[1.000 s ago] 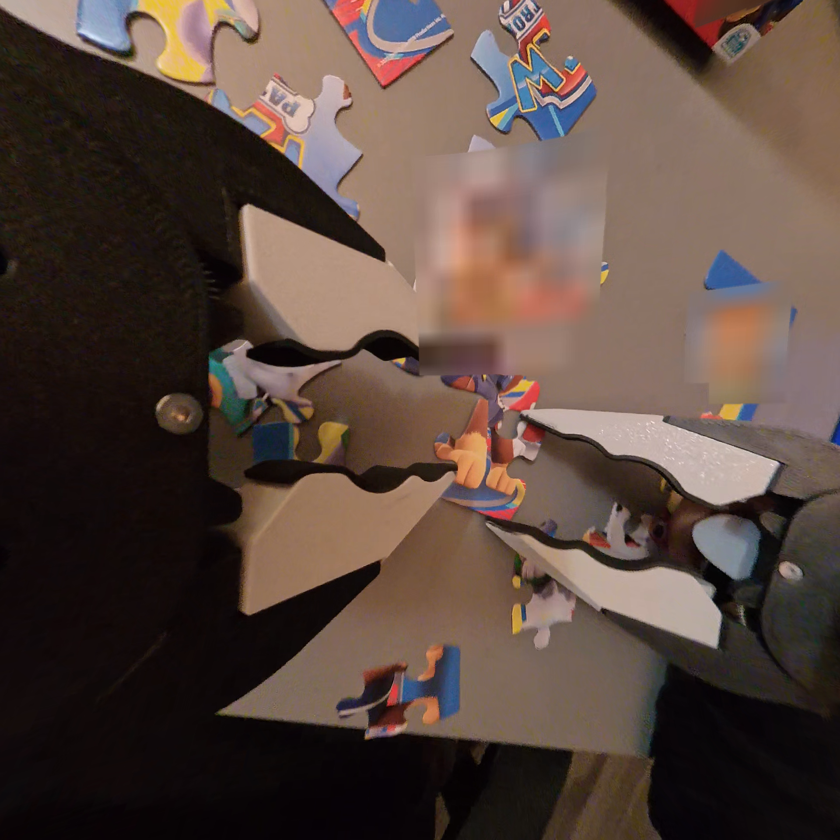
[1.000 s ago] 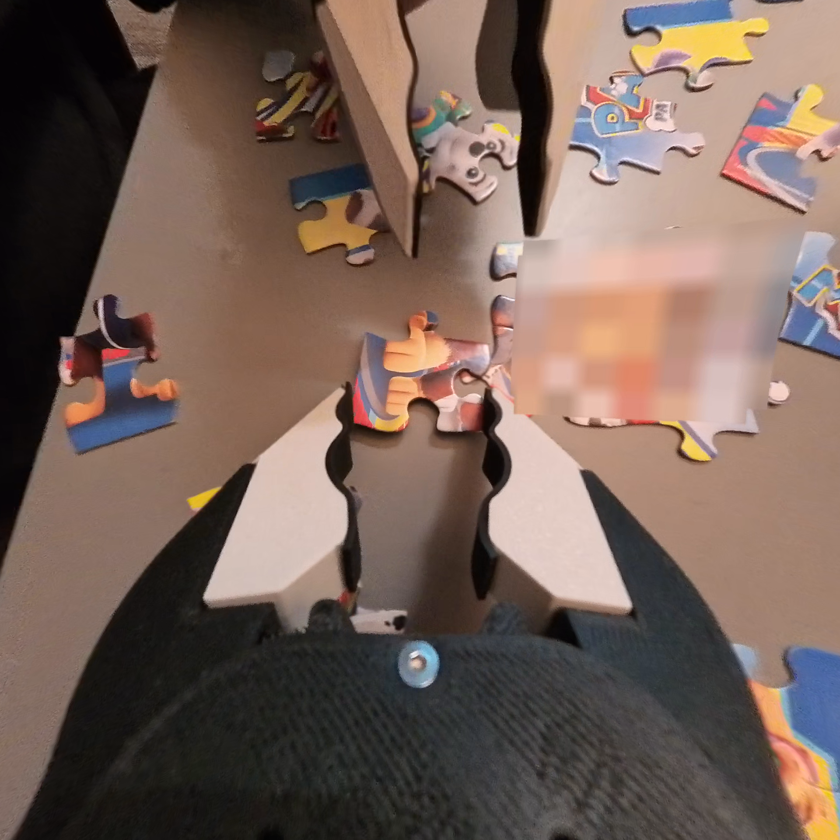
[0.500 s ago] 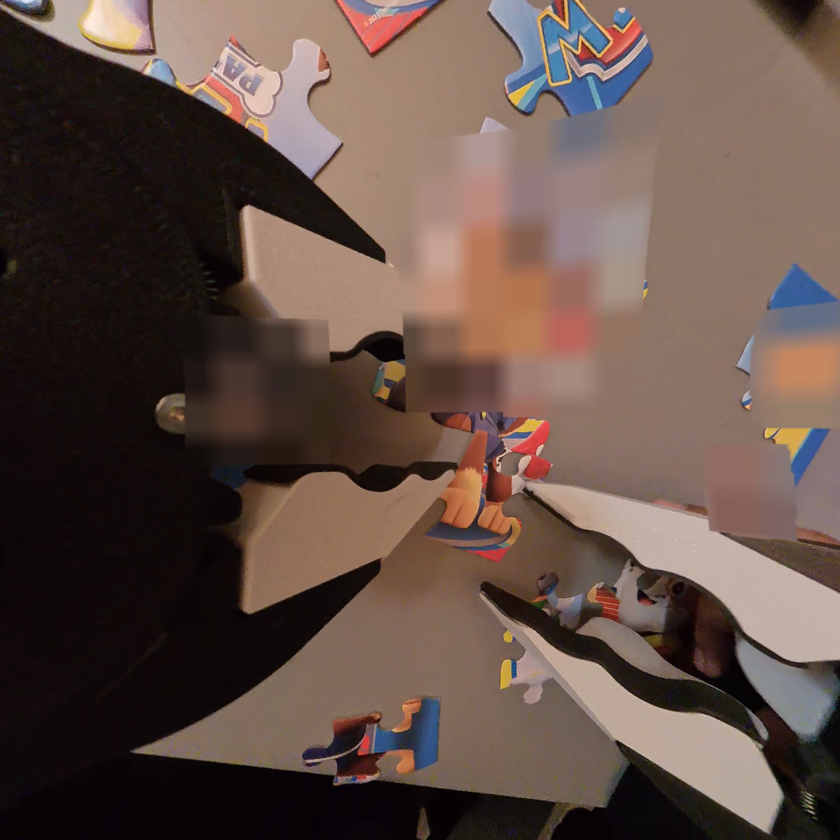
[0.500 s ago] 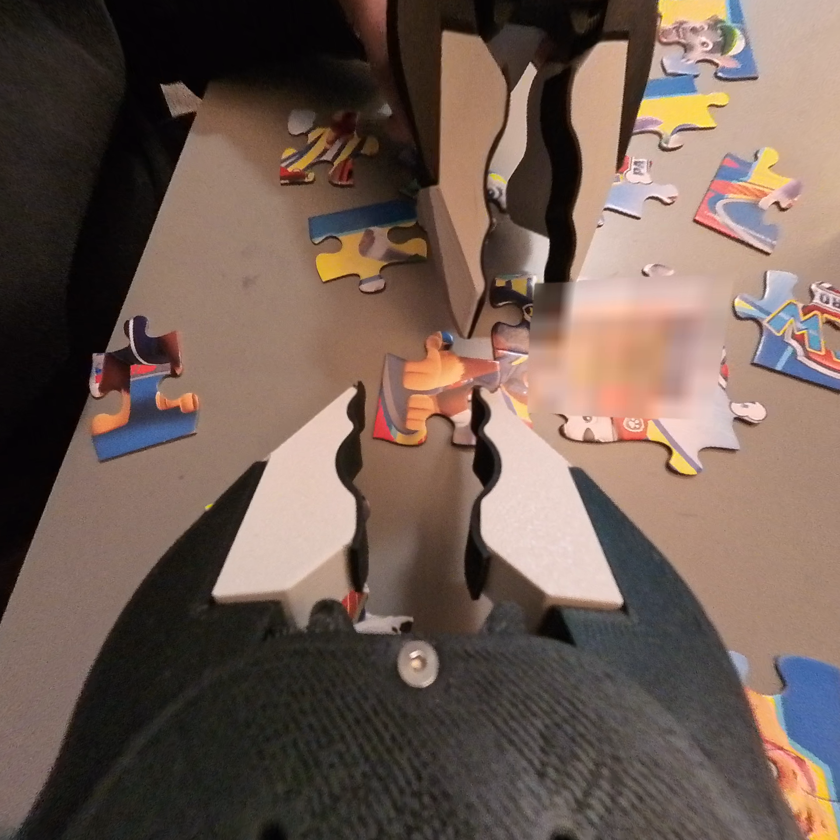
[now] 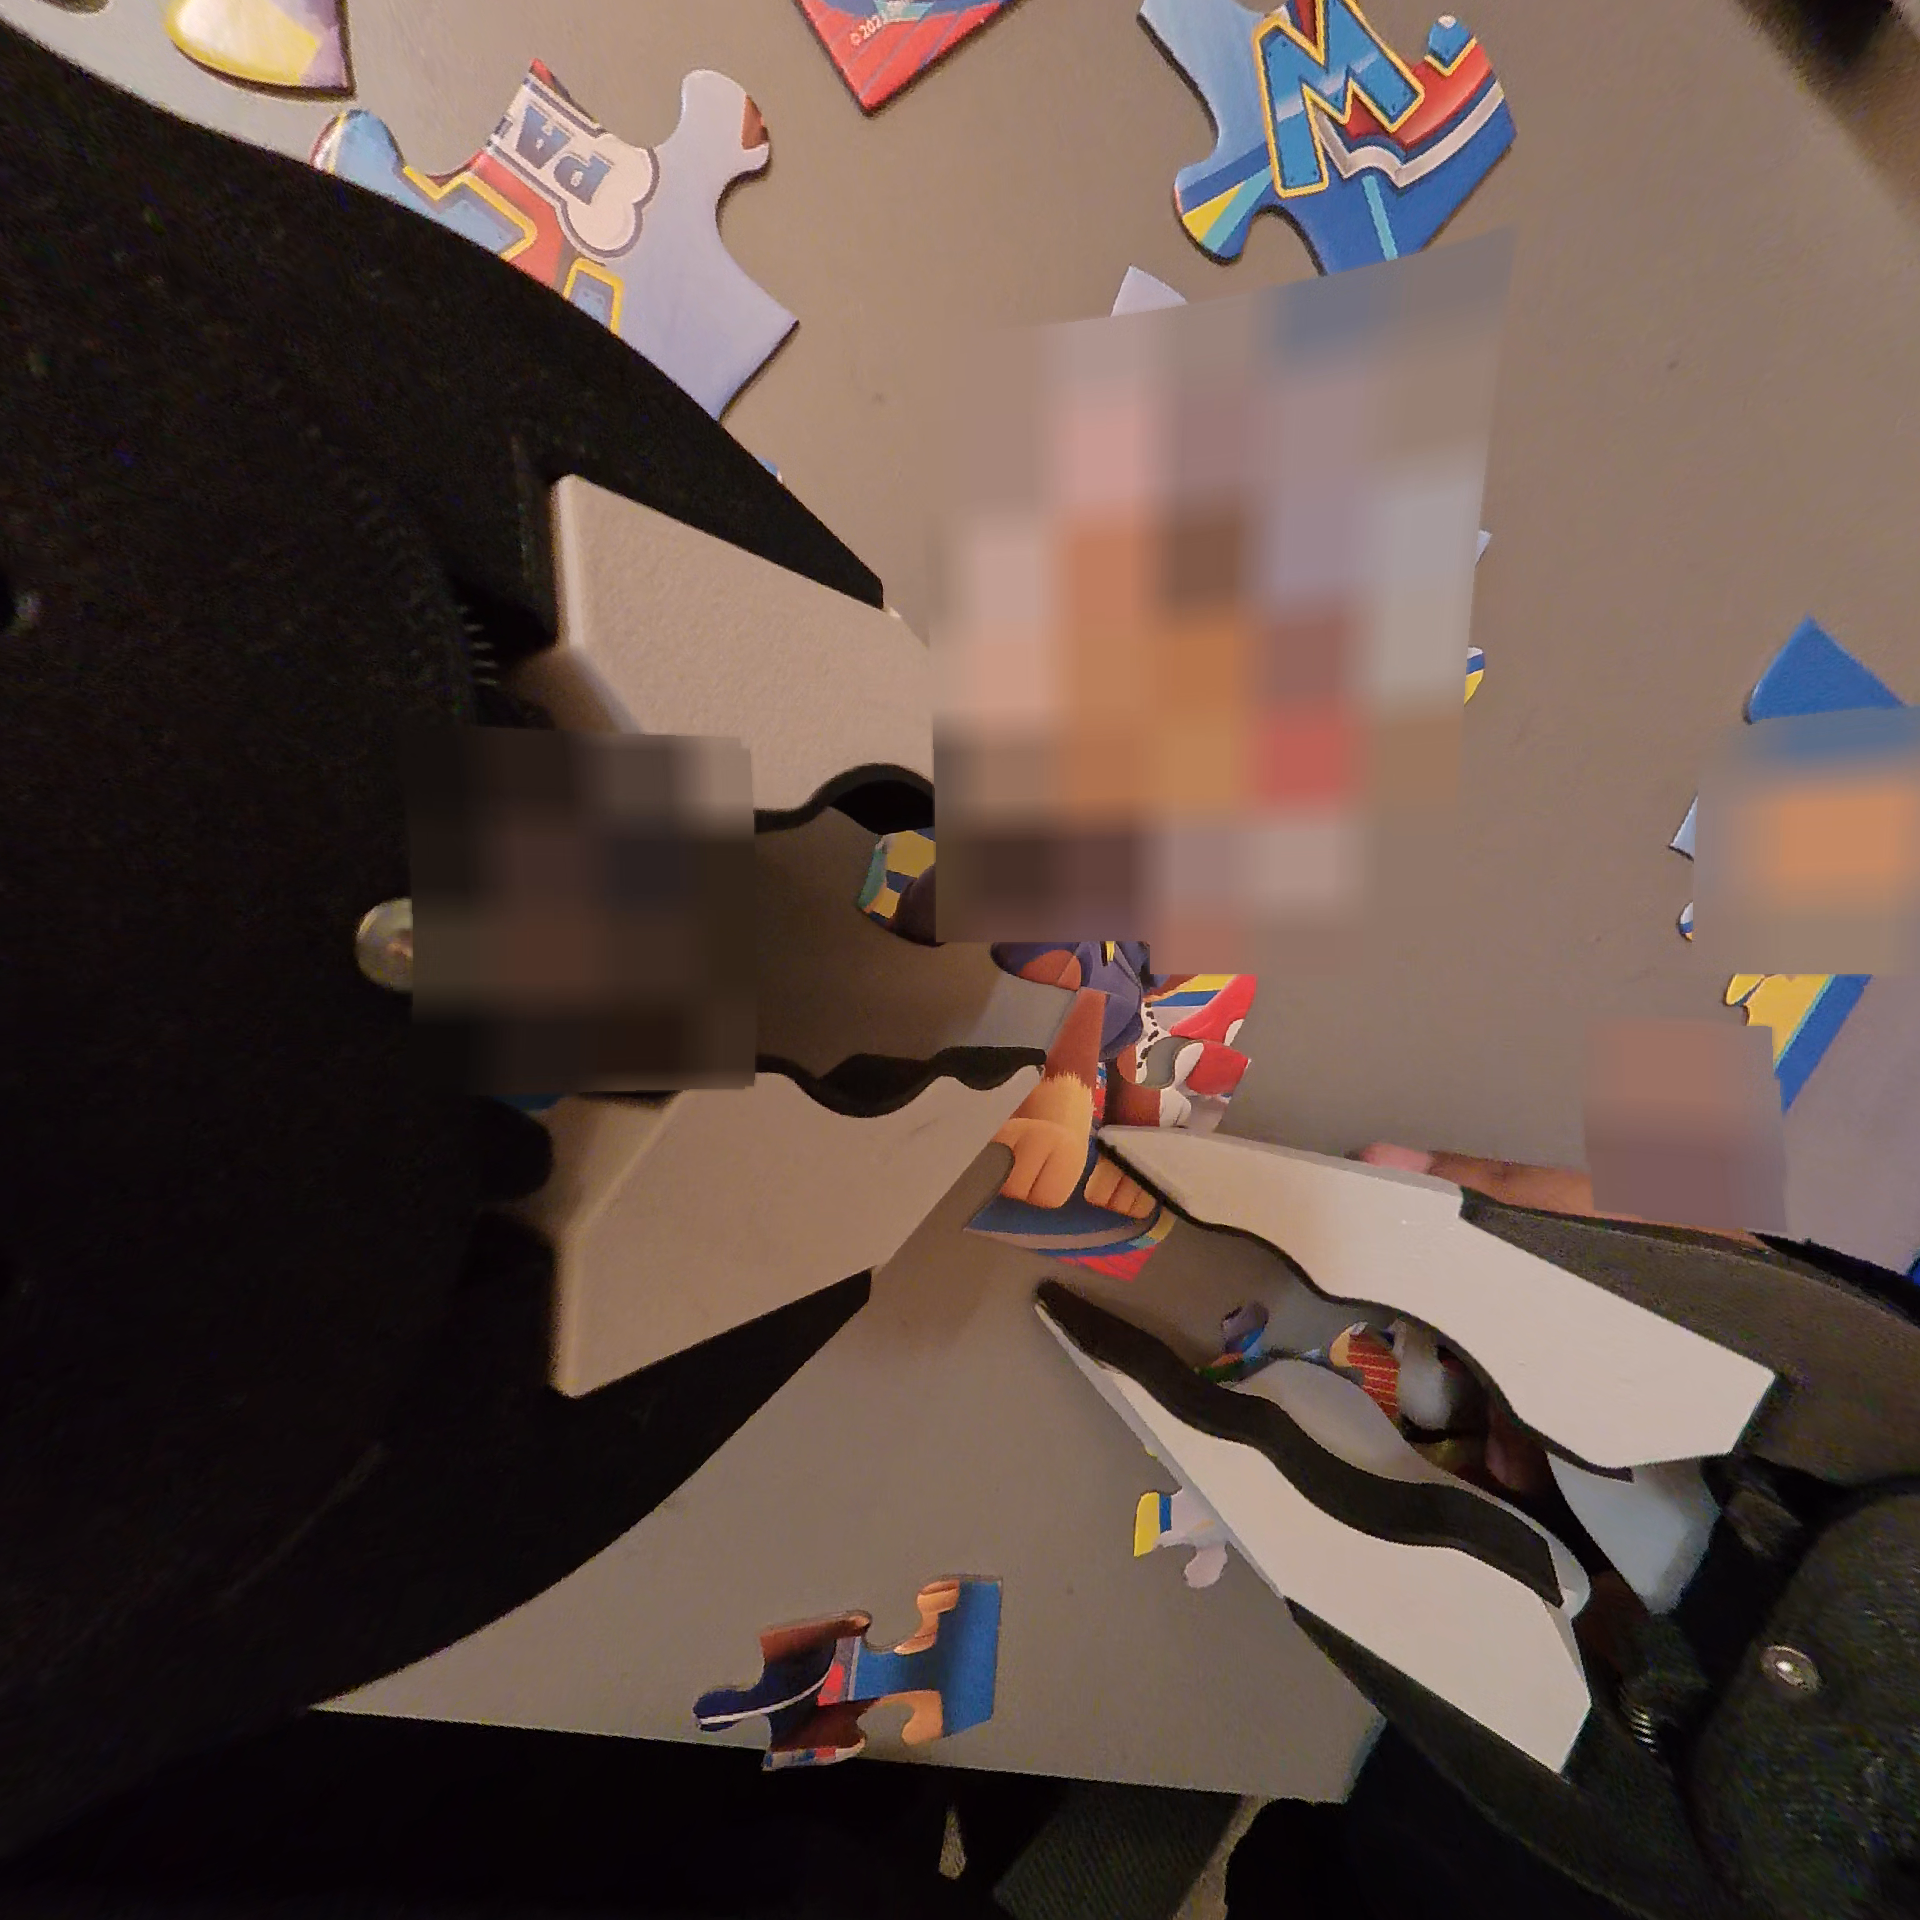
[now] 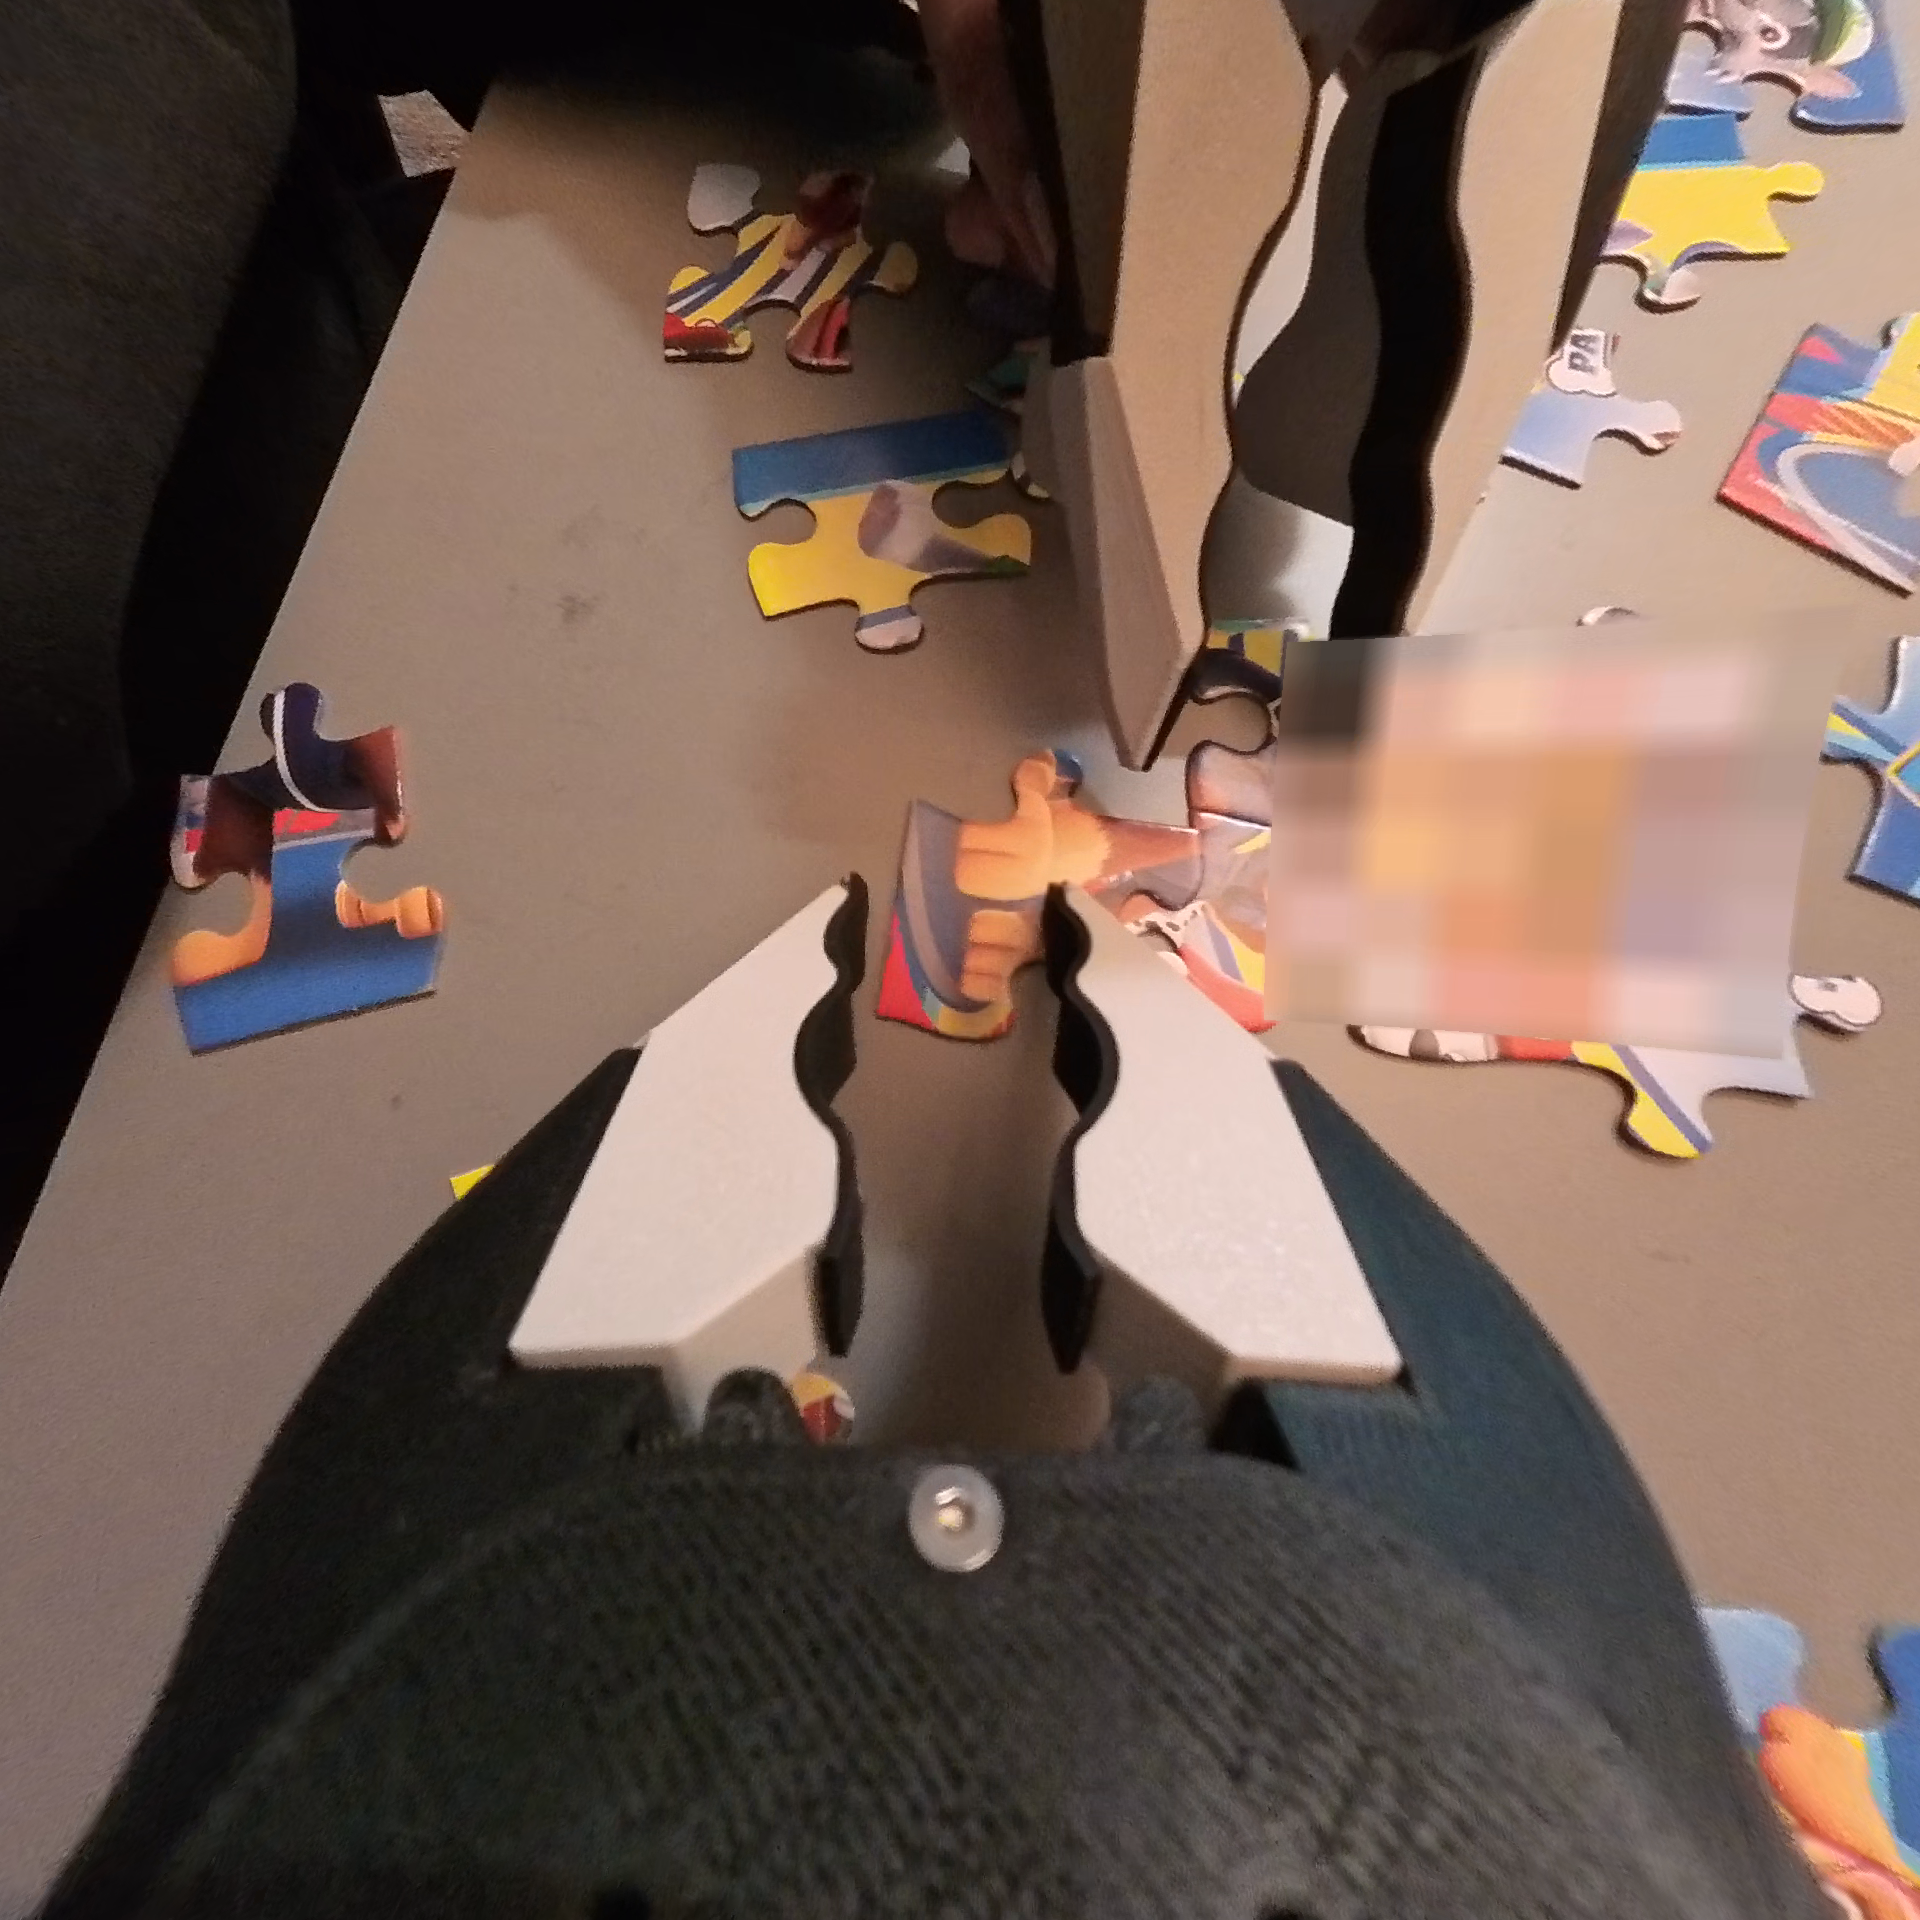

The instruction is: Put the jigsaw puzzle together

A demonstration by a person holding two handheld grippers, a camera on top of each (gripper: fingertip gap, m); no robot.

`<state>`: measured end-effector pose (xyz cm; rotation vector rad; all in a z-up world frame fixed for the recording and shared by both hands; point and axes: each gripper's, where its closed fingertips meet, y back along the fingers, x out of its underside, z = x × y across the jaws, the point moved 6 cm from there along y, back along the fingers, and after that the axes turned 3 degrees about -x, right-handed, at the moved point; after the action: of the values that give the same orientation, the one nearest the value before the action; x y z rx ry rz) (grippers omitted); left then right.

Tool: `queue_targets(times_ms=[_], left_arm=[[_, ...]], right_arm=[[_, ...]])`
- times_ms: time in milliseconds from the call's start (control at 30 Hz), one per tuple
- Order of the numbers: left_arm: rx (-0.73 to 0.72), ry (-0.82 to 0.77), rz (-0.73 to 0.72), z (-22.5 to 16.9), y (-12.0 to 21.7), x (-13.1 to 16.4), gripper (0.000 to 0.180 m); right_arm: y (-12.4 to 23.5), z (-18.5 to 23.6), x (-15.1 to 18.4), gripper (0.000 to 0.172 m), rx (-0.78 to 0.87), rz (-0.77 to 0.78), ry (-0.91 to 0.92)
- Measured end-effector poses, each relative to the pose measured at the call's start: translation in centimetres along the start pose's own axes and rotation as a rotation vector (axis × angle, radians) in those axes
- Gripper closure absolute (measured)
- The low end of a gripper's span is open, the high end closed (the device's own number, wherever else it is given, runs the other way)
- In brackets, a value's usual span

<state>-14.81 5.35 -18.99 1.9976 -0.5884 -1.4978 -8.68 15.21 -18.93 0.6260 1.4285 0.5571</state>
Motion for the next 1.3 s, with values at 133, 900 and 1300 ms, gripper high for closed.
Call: queue_targets(times_ms=[133,900,1300], left_arm=[[0.000,0.001,-0.001,0.0,0.0,0.0,0.143],[-0.009,-0.010,-0.002,0.0,-0.1,0.0,0.144],[-0.008,-0.010,-0.002,0.0,-0.1,0.0,0.144]], right_arm=[[-0.1,0.0,0.0,0.141,0.002,0.007,0.024],[0.1,-0.8,0.2,0.132,0.019,-0.012,-0.004],[0.0,-0.7,0.2,0.128,0.055,0.005,0.012]])
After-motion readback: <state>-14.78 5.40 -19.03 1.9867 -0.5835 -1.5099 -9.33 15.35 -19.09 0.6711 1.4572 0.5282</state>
